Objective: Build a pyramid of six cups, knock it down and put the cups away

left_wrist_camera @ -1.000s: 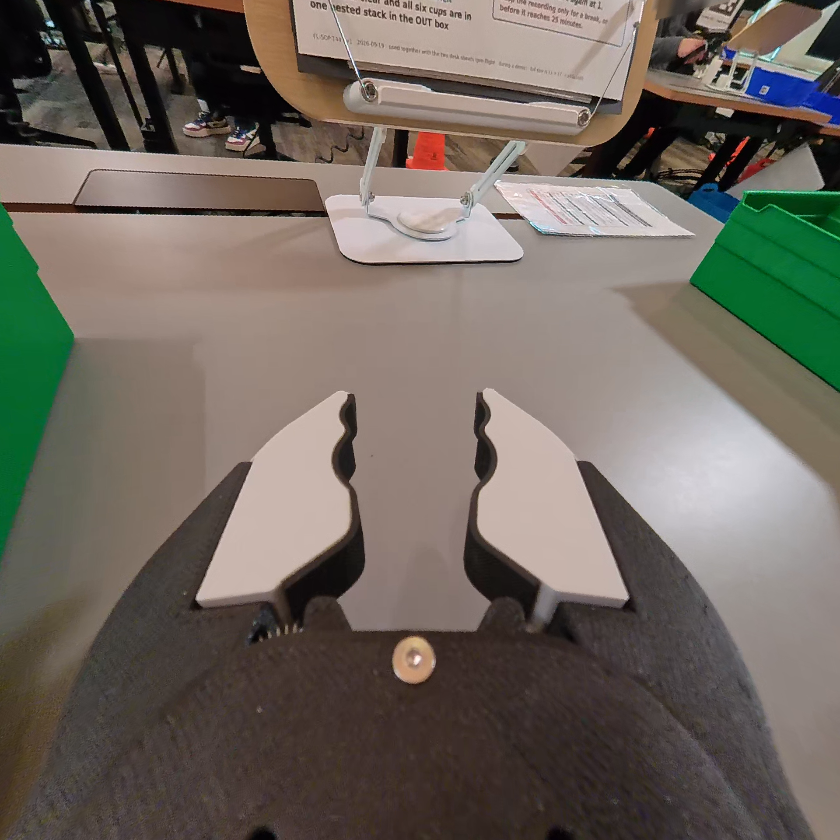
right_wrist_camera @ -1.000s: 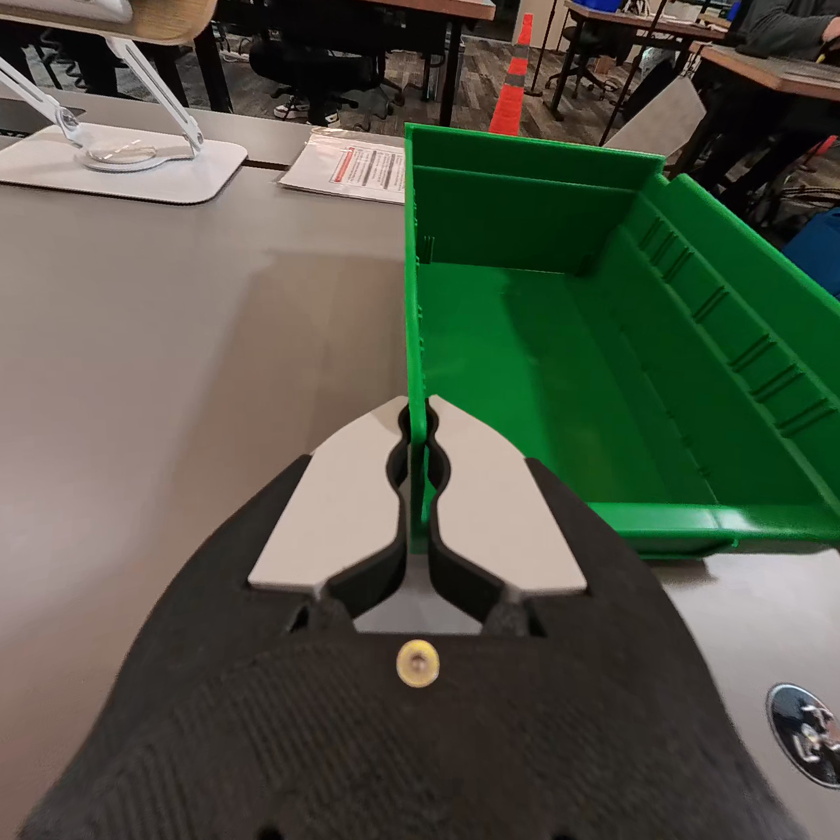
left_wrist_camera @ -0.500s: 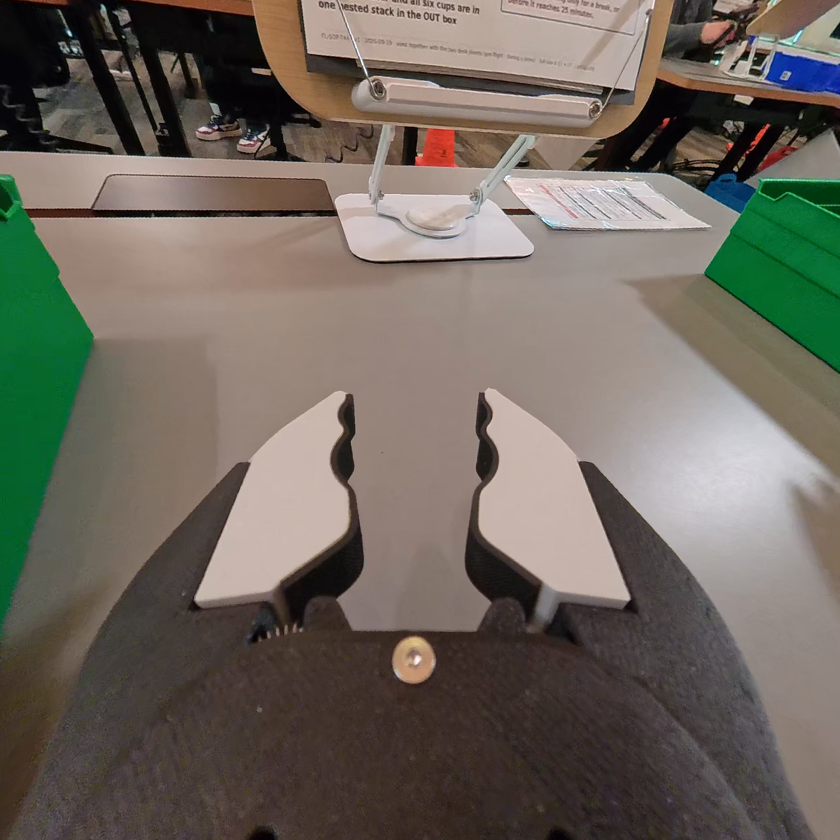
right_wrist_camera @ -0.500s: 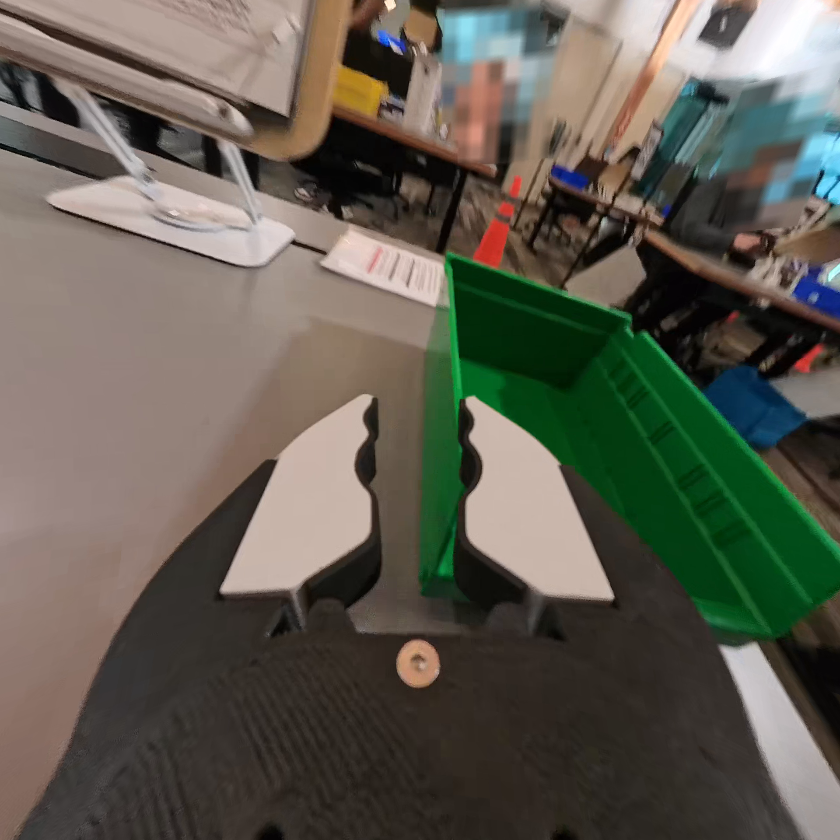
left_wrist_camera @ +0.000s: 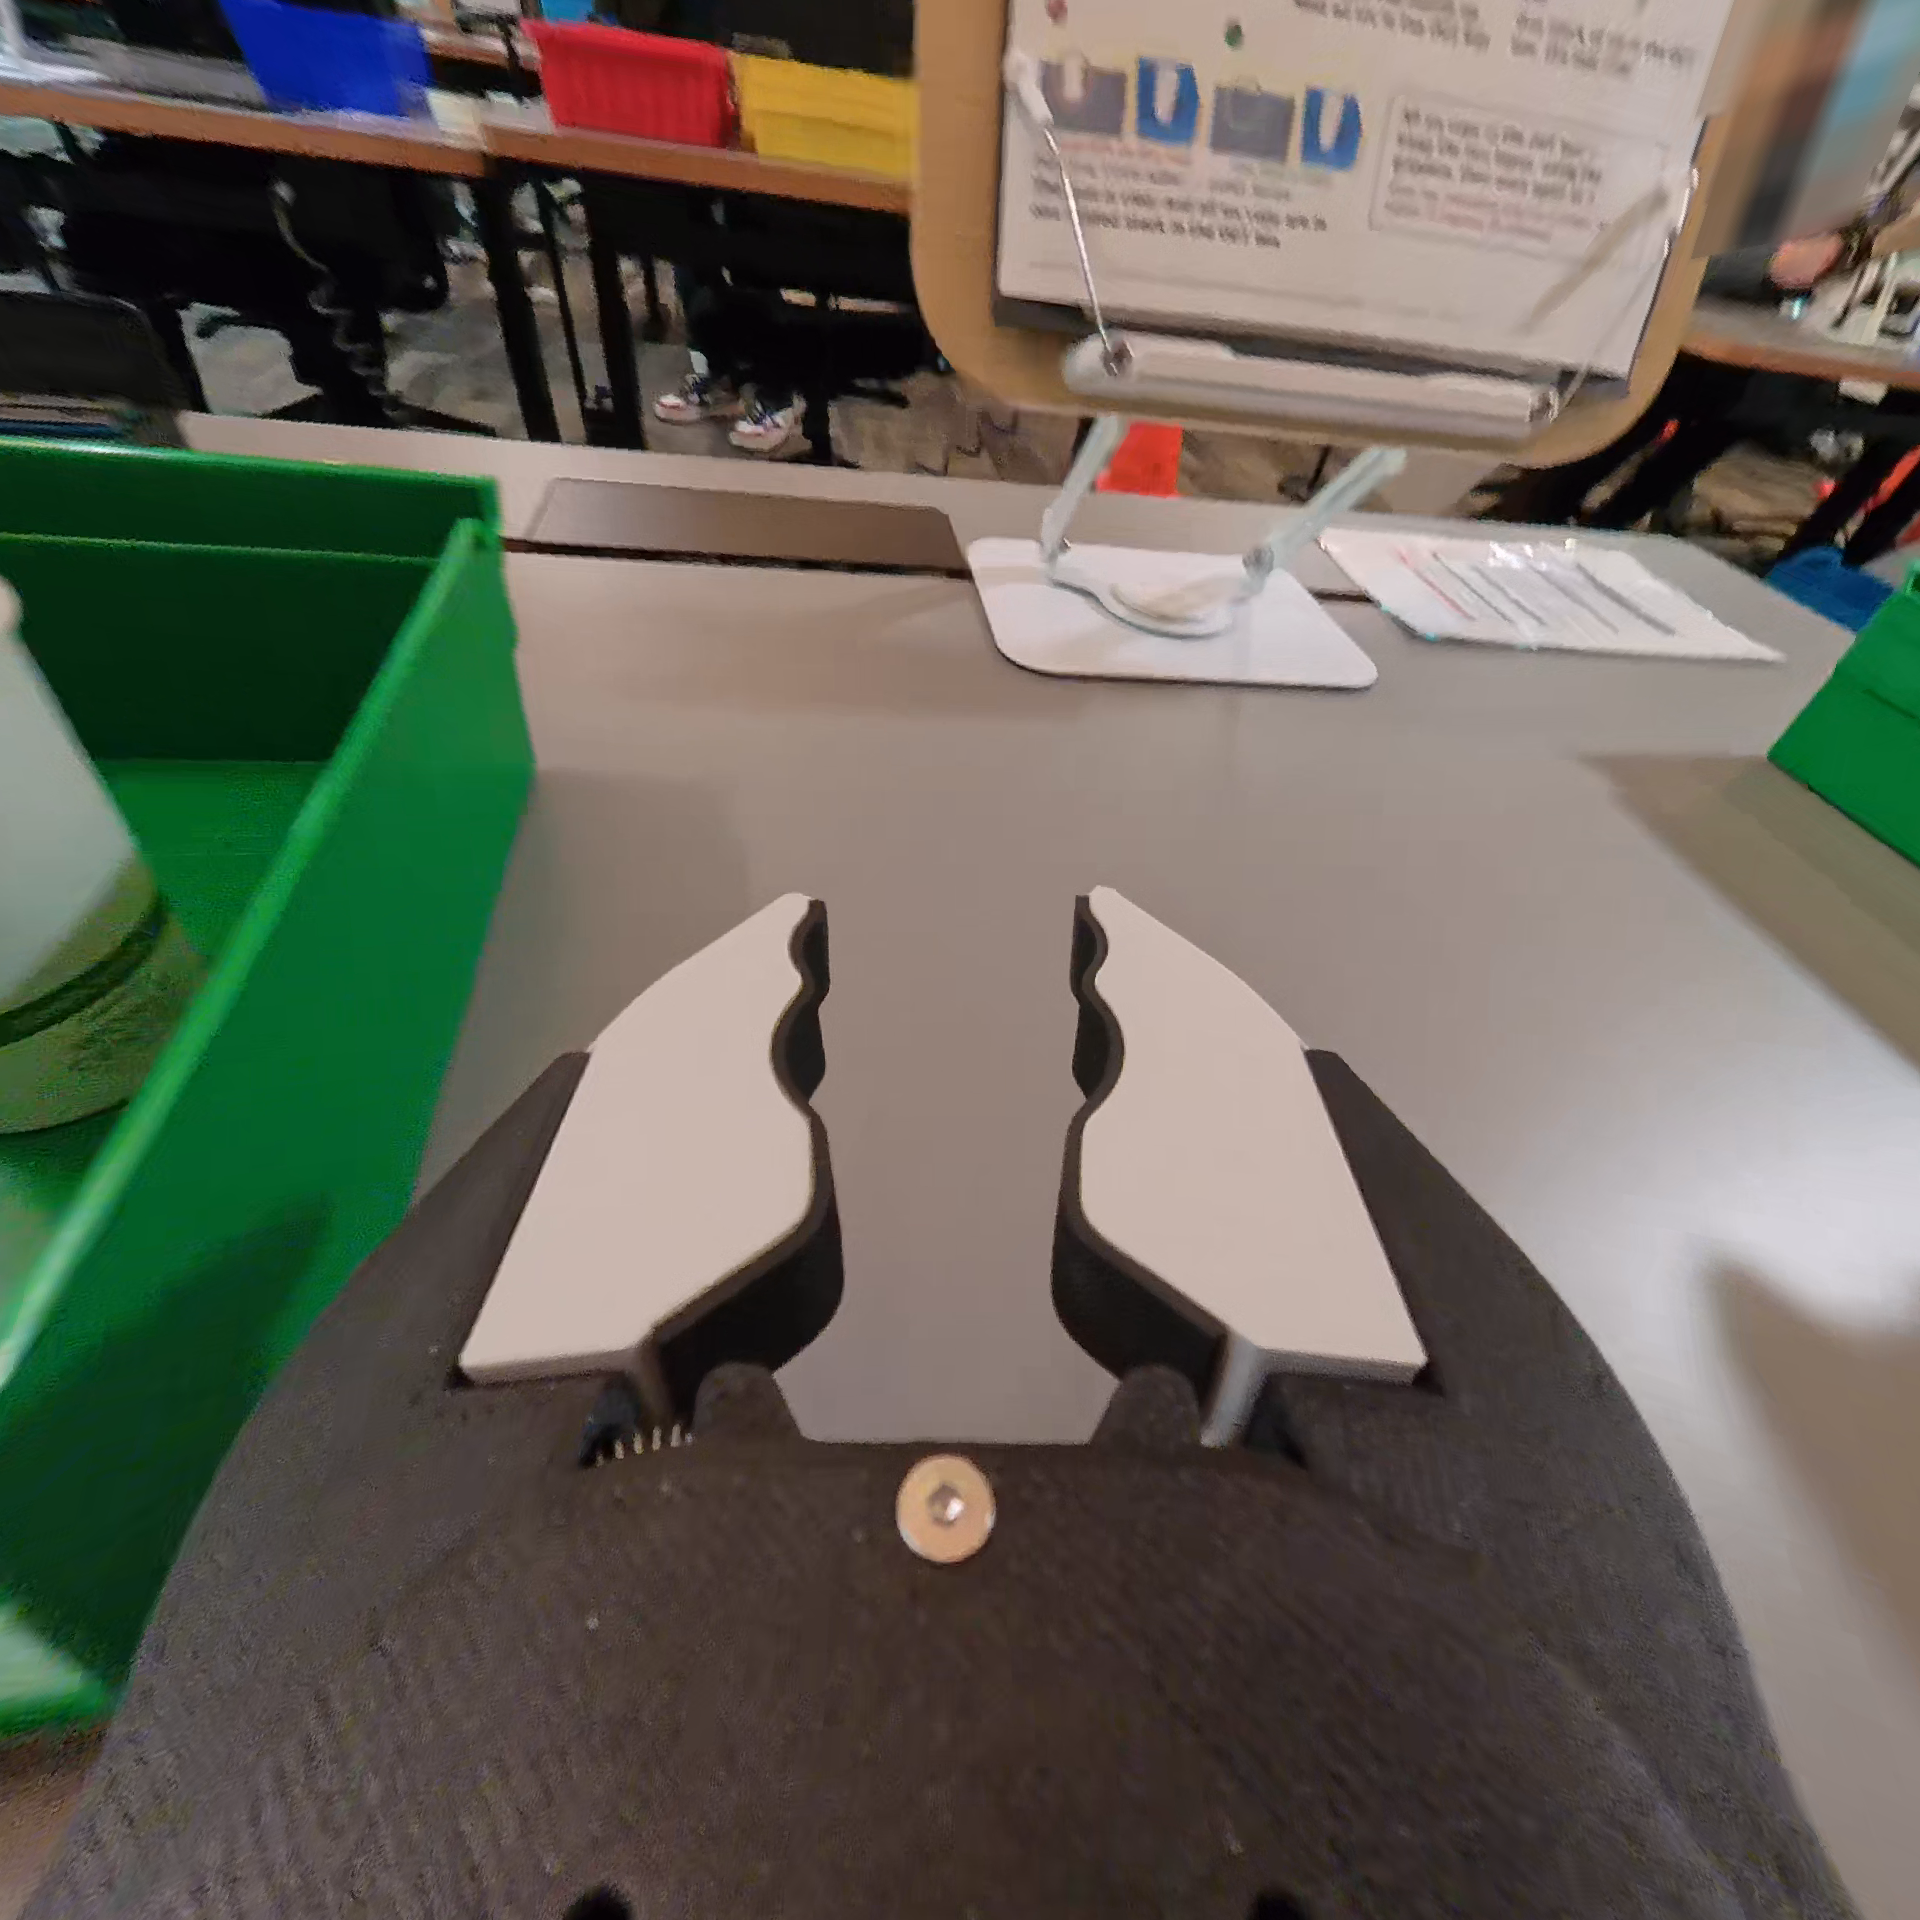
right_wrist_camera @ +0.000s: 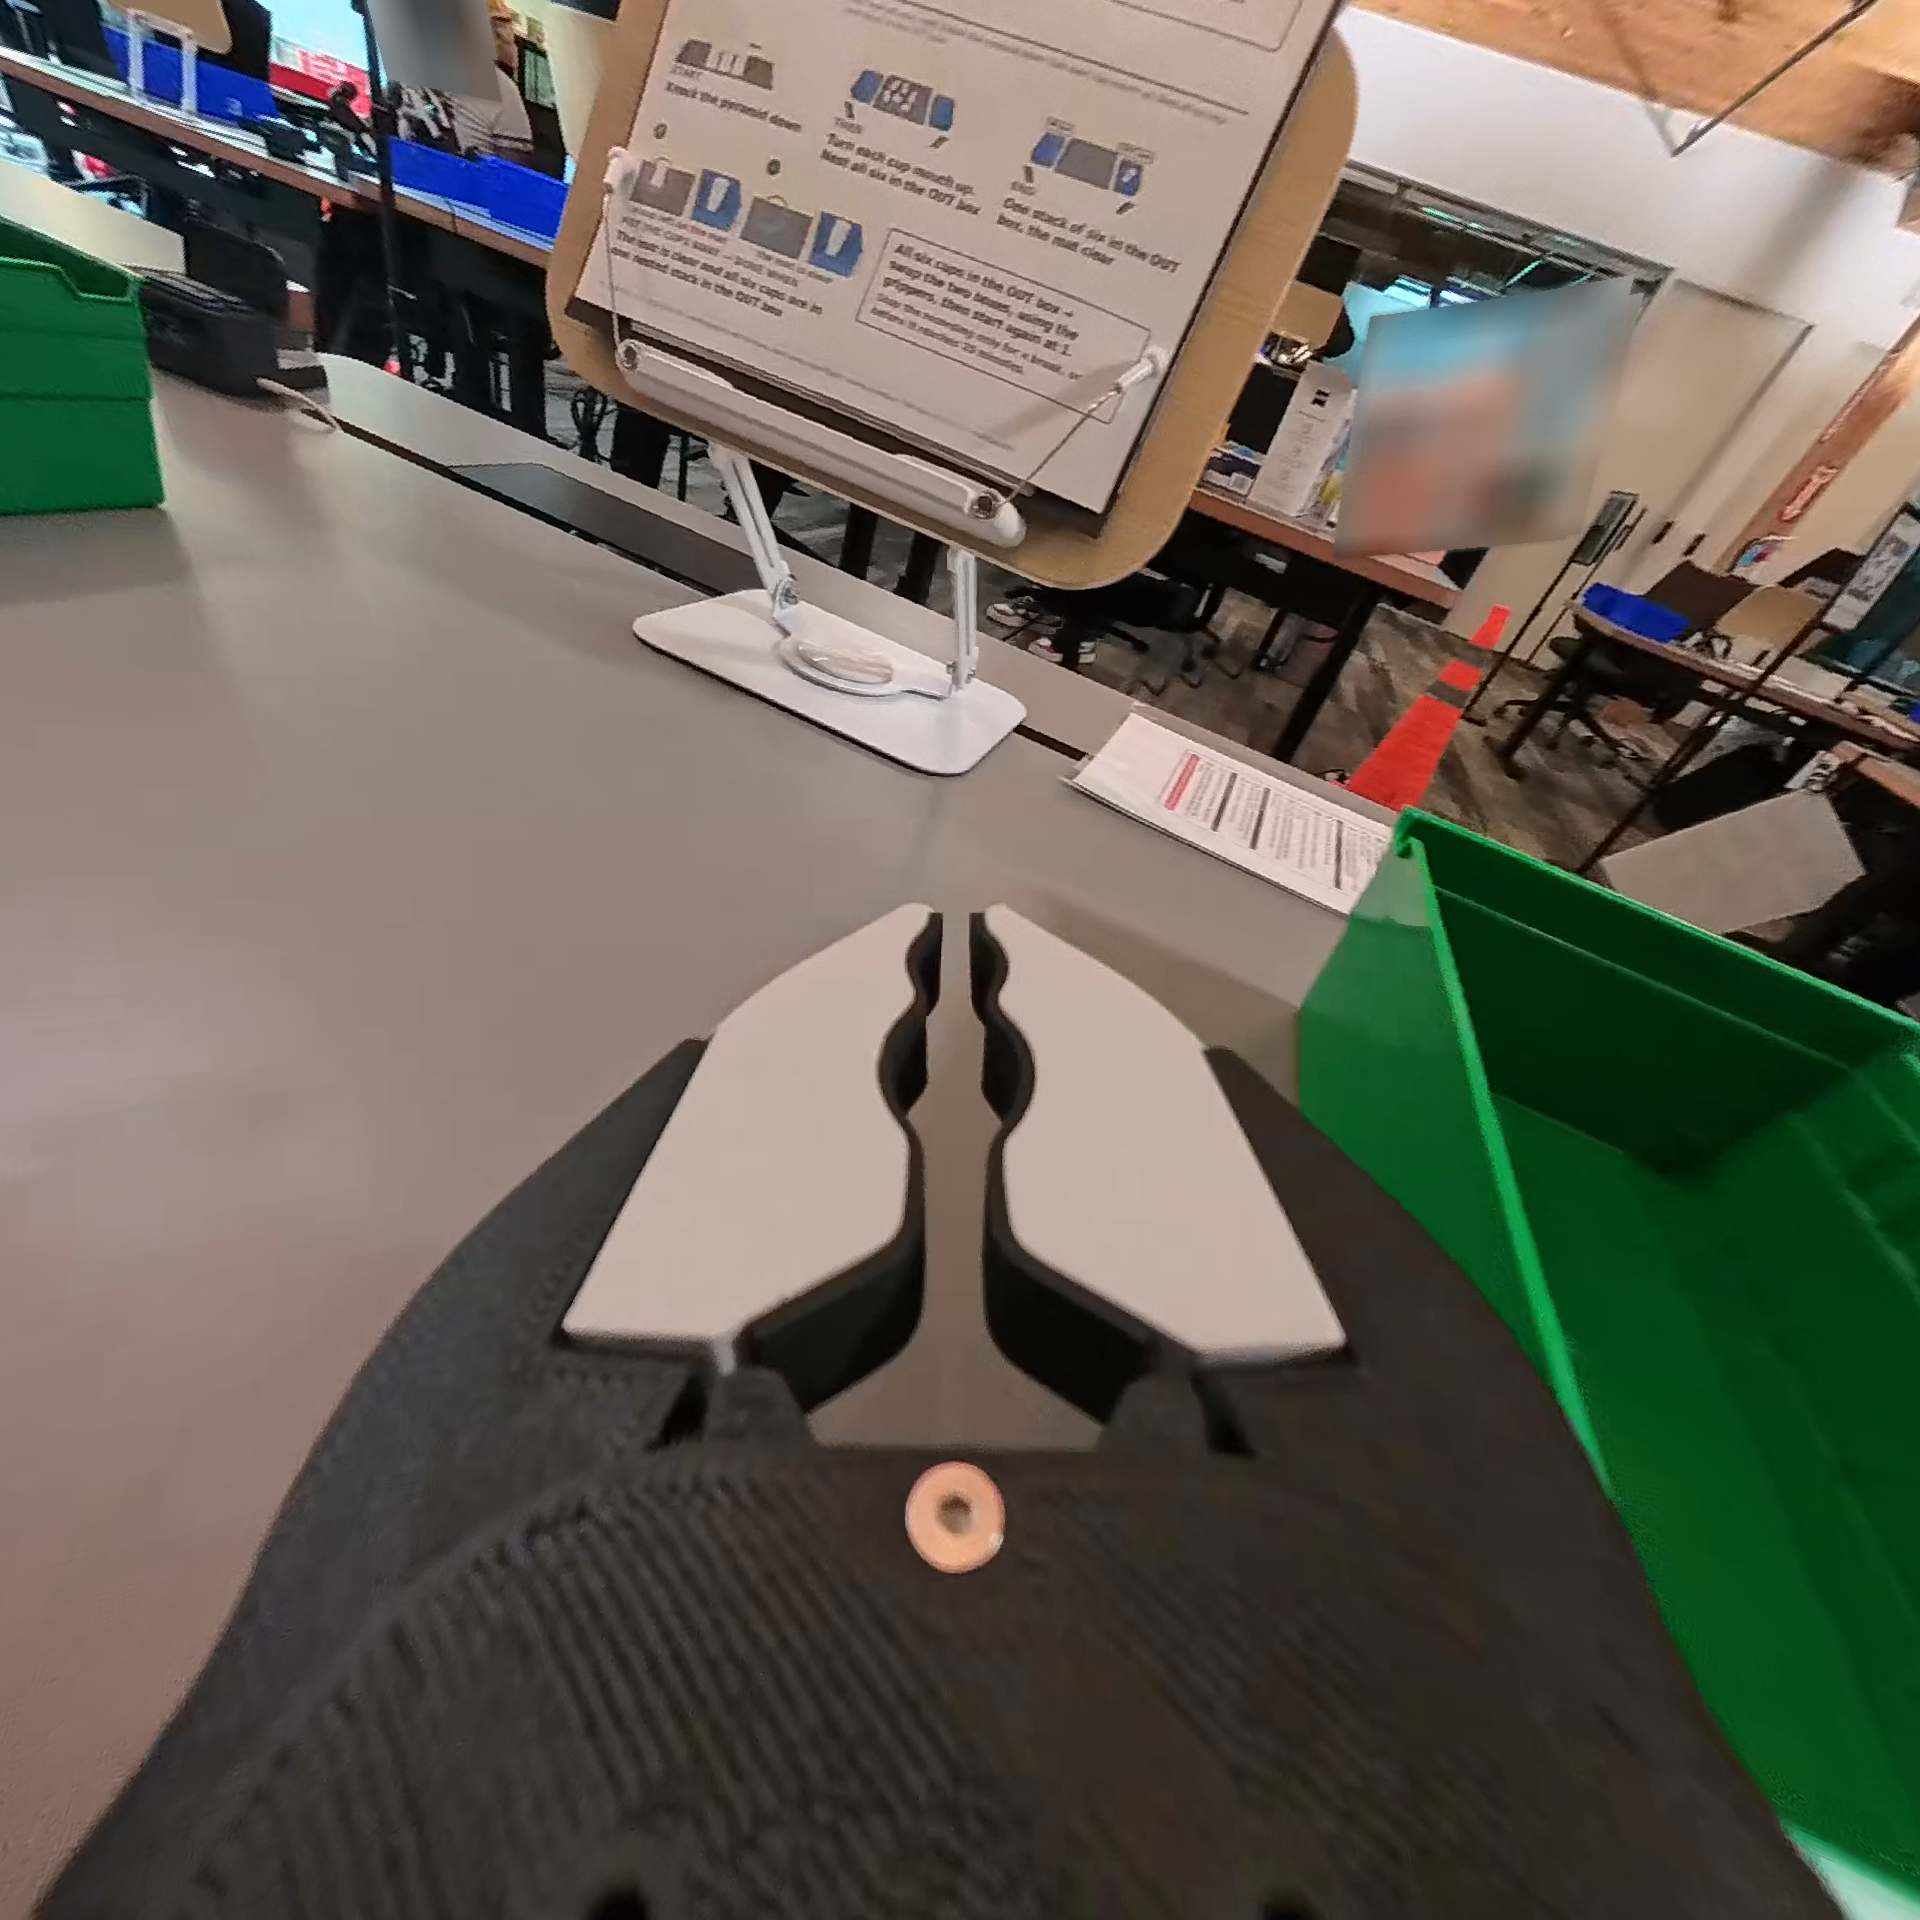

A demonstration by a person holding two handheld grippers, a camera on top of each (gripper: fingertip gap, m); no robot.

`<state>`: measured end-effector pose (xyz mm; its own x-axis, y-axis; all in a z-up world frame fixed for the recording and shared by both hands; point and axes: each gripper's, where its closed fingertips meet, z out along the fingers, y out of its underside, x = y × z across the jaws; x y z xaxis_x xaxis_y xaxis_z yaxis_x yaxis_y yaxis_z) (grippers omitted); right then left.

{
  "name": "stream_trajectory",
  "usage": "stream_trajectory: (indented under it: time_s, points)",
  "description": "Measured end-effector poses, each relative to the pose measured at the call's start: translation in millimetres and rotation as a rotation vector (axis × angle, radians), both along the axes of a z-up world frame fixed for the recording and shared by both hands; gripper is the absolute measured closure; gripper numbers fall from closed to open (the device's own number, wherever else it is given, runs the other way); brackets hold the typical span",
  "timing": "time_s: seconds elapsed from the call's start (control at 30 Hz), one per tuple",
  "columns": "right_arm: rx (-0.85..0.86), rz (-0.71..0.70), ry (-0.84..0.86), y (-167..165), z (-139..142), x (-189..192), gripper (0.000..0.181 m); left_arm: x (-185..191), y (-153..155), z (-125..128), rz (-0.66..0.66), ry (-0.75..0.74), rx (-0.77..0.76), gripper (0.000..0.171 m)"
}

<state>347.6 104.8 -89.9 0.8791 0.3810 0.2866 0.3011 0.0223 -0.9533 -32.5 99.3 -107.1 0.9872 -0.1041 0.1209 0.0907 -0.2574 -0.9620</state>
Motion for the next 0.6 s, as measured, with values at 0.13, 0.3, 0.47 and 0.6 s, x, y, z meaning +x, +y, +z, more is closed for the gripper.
stream_trajectory:
  time_s: [0.13,0.3,0.47,0.6]
  points:
    - [-0.030,0.033,0.019,10,-4,-15,0.178,-30,-17,21,0.086,-0.010,0.111,0.129]
    - [-0.047,0.075,0.024,17,-6,-33,0.178,-66,-34,28,0.214,0.041,0.149,0.129]
    - [-0.060,0.097,0.018,21,-9,-45,0.177,-96,-42,15,0.320,0.087,0.070,0.128]
    - [-0.066,0.103,0.023,23,-9,-48,0.177,-108,-45,-5,0.348,0.081,-0.042,0.126]
